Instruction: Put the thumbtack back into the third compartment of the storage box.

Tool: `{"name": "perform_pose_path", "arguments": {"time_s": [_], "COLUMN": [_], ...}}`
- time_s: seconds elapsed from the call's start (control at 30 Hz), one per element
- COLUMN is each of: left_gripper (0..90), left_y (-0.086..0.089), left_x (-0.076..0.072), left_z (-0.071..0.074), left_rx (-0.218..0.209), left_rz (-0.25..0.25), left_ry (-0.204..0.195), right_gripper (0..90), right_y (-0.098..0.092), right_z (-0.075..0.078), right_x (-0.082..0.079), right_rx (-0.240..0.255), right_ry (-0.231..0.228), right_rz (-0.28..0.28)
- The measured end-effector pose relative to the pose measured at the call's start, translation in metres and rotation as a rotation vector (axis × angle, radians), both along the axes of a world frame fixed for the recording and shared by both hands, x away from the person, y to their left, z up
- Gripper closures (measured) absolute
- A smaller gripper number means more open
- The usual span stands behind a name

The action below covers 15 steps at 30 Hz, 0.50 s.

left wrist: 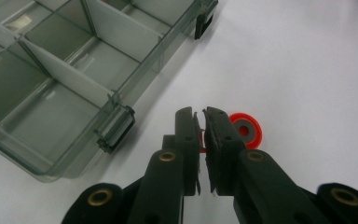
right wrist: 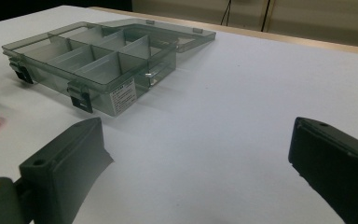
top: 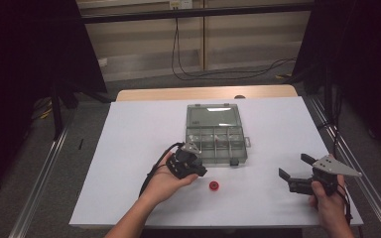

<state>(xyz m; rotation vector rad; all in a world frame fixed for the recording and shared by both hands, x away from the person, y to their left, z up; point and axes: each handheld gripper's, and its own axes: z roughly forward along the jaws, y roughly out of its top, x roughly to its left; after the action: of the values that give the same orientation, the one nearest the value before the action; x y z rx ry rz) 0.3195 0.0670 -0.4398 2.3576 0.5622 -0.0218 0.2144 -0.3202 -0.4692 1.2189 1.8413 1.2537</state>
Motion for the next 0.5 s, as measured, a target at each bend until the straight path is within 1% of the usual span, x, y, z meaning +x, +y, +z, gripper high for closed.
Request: {"name": "perform_pose_path", "arguments": {"time_s": [0.07,0.17,0.27,0.3,0.33,0.37,0.4,0.43,0.47,0.5], "left_gripper": [84.2,84.2,84.2,84.2,84.2,84.1,84.1,84.2,84.2,84.2], "left_y": [-0.001,-0.002,-0.003,-0.003,-0.003,-0.004,-0.004,-0.004,-0.005,-0.006], "left_x": [0.002,0.004,0.006,0.008,0.009,0.01,0.011,0.013,0.013,0.014], "left_z": [0.001,0.002,0.003,0.004,0.005,0.006,0.007,0.009,0.009,0.01], "left_rx": [0.001,0.003,-0.002,0.003,0.006,-0.003,-0.003,0.017,0.005,0.016], "left_rz": [-0.003,-0.001,0.005,0.001,-0.001,0.001,0.002,-0.023,-0.013,-0.021], "left_ry": [0.002,-0.005,0.001,-0.008,-0.005,-0.005,-0.007,-0.015,-0.014,-0.021], "right_gripper": [3.3,3.3,3.3,3.3,3.3,3.3,3.3,3.3,3.3,3.3], "right_y": [0.0,0.0,0.0,0.0,0.0,0.0,0.0,0.0,0.0,0.0], "right_z": [0.0,0.0,0.0,0.0,0.0,0.0,0.0,0.0,0.0,0.0], "right_x": [0.0,0.0,0.0,0.0,0.0,0.0,0.0,0.0,0.0,0.0], "right_rx": [0.002,0.002,0.002,0.002,0.001,0.002,0.002,0.002,0.003,0.001], "right_ry": [0.001,0.001,0.001,0.001,0.0,0.001,0.001,0.001,0.002,0.0], "right_rz": [-0.001,-0.001,-0.001,-0.001,0.0,-0.001,-0.001,-0.001,0.0,-0.001]}}
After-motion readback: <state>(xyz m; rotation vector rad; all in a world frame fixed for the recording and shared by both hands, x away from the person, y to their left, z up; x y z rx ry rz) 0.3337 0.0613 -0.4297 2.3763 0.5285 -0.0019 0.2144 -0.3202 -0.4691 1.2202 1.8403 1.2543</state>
